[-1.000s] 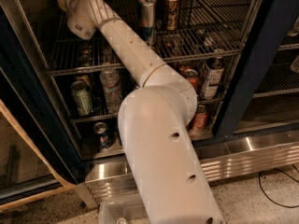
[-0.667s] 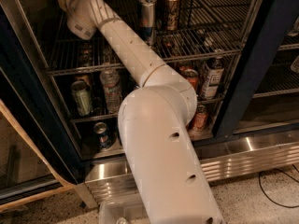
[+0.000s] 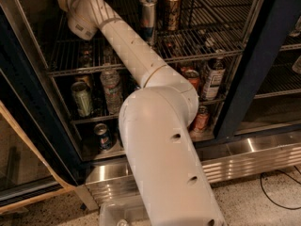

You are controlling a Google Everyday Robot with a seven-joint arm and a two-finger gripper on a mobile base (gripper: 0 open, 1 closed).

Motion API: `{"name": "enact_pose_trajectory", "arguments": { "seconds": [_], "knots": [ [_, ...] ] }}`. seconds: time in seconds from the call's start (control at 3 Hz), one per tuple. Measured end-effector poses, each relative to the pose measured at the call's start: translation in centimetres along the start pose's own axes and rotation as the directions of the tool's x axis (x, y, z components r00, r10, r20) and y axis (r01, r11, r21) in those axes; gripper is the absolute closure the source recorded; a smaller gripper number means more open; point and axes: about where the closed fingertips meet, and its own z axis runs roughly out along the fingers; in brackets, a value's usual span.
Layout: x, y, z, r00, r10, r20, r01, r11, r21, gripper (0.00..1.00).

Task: Pick 7up can from top shelf of fridge

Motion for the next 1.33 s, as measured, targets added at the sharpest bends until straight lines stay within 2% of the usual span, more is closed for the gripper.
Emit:
{"name": "enact_pose_trajectory", "arguments": {
  "seconds": [0.33, 1.33],
  "knots": [
    [0.0, 0.1, 0.0, 1.0, -0.002, 0.0, 0.002, 1.0, -0.001, 1.0],
    [-1.6, 1.1, -4.0, 1.0, 0.006, 0.03, -0.005, 0.9993, -0.038, 1.0]
  ]
}}
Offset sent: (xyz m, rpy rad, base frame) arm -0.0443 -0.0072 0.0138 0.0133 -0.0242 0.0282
